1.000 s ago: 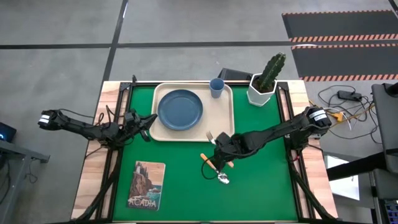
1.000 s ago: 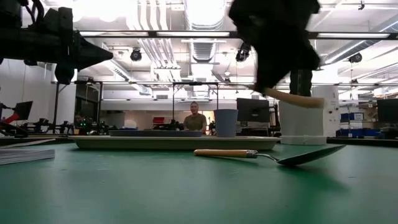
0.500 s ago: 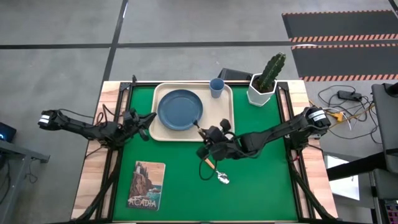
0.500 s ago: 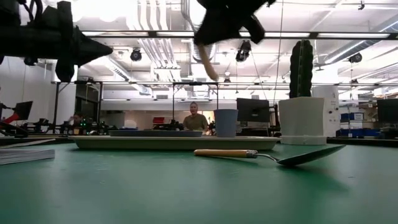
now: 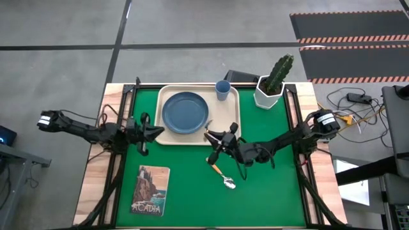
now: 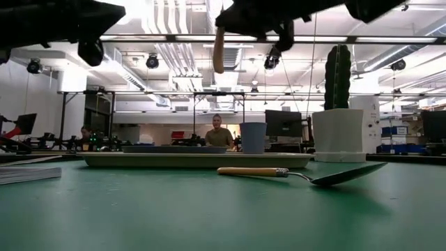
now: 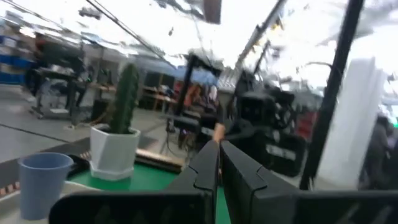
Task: Pick and place plate/cup/fork/spoon on tray
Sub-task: Put the yellow fork on the white tray
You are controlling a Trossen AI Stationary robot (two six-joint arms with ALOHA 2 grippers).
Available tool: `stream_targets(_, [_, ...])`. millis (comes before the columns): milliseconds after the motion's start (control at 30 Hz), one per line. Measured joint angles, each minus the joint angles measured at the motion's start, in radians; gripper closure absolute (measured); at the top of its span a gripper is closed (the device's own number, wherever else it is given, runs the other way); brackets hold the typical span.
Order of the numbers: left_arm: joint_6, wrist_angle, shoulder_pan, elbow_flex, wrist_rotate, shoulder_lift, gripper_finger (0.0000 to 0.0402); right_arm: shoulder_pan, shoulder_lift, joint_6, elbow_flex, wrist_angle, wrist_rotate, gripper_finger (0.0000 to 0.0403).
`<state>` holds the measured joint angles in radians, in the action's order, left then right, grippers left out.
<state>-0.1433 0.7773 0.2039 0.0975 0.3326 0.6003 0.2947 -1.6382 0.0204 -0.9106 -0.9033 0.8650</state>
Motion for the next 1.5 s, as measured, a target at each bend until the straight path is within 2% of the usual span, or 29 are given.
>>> stream_targets(233, [0.020, -0.002, -0.001, 0.128, -0.046, 0.246, 0.0402, 0.002, 0.000, 0.014, 0.063, -0.061, 0.001, 0.0365])
stream_targets(467, [0.037, 0.005, -0.001, 0.262, -0.036, 0.505, 0.0402, 0.029, 0.007, -0.014, 0.065, -0.060, 0.001, 0.0365])
stream_targets(733, [0.071, 0.009, -0.002, 0.328, -0.014, 0.634, 0.0396, 0.089, 0.037, -0.058, 0.066, -0.051, 0.087, 0.0365])
stream_targets(833, [0.064, 0.008, -0.002, 0.338, -0.013, 0.670, 0.0369, 0.092, 0.039, -0.041, 0.066, -0.038, 0.089, 0.0365])
stream_targets(967, [0.048, 0.008, -0.011, 0.367, -0.010, 0.722, 0.0307, 0.086, 0.039, 0.003, 0.066, -0.003, 0.090, 0.0365])
stream_targets(1100, [0.053, 0.009, -0.014, 0.398, 0.062, 0.755, 0.0241, 0.078, 0.037, 0.033, 0.066, 0.007, 0.089, 0.0364])
stream_targets(1200, [0.064, 0.023, -0.014, 0.420, 0.071, 0.780, 0.0207, 0.070, 0.035, 0.040, 0.066, 0.008, 0.089, 0.0364])
stream_targets(1300, [0.098, 0.063, -0.014, 0.431, 0.070, 0.815, 0.0190, 0.062, 0.035, 0.040, 0.066, 0.006, 0.080, 0.0364])
stream_targets(1500, [0.132, 0.150, -0.014, 0.446, 0.067, 0.876, 0.0187, 0.061, 0.035, 0.058, 0.066, 0.007, 0.078, 0.0364])
